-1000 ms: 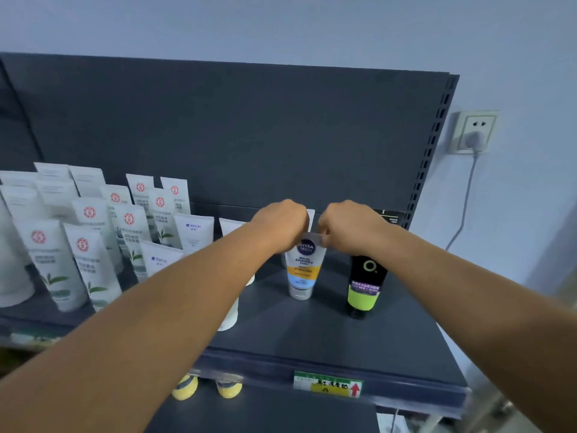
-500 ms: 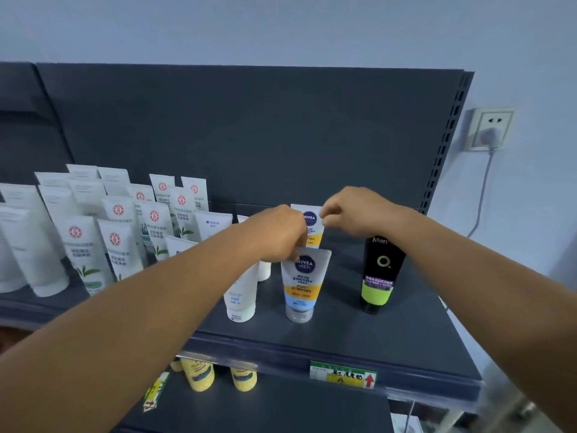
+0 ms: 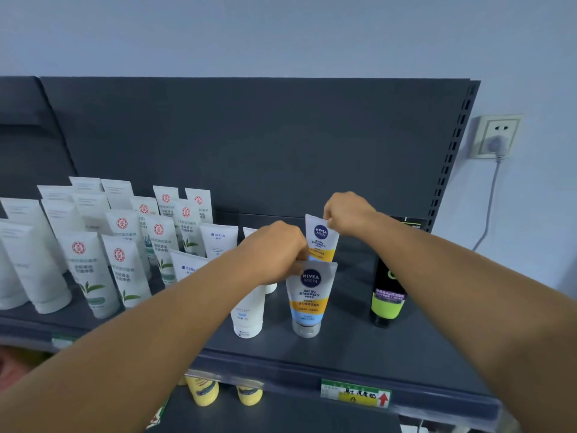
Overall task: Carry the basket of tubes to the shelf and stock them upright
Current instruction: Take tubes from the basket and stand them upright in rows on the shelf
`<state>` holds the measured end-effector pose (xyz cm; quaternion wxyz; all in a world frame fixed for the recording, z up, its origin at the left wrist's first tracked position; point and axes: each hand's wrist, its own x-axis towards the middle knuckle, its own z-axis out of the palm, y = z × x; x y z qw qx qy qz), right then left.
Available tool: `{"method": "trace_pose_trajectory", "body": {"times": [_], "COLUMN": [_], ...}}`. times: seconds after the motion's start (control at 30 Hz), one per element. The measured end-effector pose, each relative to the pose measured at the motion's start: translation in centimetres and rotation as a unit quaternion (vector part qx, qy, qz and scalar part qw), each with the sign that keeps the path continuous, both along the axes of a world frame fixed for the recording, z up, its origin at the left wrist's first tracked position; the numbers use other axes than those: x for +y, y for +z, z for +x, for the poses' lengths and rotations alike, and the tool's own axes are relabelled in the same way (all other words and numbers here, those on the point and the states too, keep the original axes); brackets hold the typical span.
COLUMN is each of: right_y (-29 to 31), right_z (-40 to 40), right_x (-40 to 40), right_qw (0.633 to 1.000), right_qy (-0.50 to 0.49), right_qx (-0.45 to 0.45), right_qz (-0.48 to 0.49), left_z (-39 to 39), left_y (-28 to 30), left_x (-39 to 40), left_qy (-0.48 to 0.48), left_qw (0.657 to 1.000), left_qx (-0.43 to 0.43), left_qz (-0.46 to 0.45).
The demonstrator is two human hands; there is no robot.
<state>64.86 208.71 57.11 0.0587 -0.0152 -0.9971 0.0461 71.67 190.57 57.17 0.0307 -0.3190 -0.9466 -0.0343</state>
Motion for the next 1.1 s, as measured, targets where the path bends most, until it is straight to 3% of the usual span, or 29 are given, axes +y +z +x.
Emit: {"method": "trace_pose_trajectory", "body": {"times": [0.33, 0.8, 0.9, 1.1], "right_y": [1.0, 1.7, 3.0, 3.5], "right_z": [3.5, 4.9, 6.0, 8.8], "right_x": [0.4, -0.8, 0.4, 7.0], "right_qw": [0.997, 0.998, 0.998, 0.986], "right_qy": [0.07, 0.066, 0.052, -0.034], "right_qx": [-0.01, -0.02, 0.022, 0.115], "right_qz": [-0.026, -0.003, -0.012, -0.119], "left_z": [1.0, 1.8, 2.4, 4.1], "left_y": [0.5, 0.6, 1.2, 1.9], "left_x": [-0.2, 0.0, 0.8, 5.3], "left_qy": [-0.019, -0.009, -0.023, -0.088], "left_qw": [0.999, 0.999, 0.999, 0.992], "left_qx": [-0.024, -0.028, -0.005, 0.023], "left_qz": [0.01, 0.022, 0.046, 0.092]}}
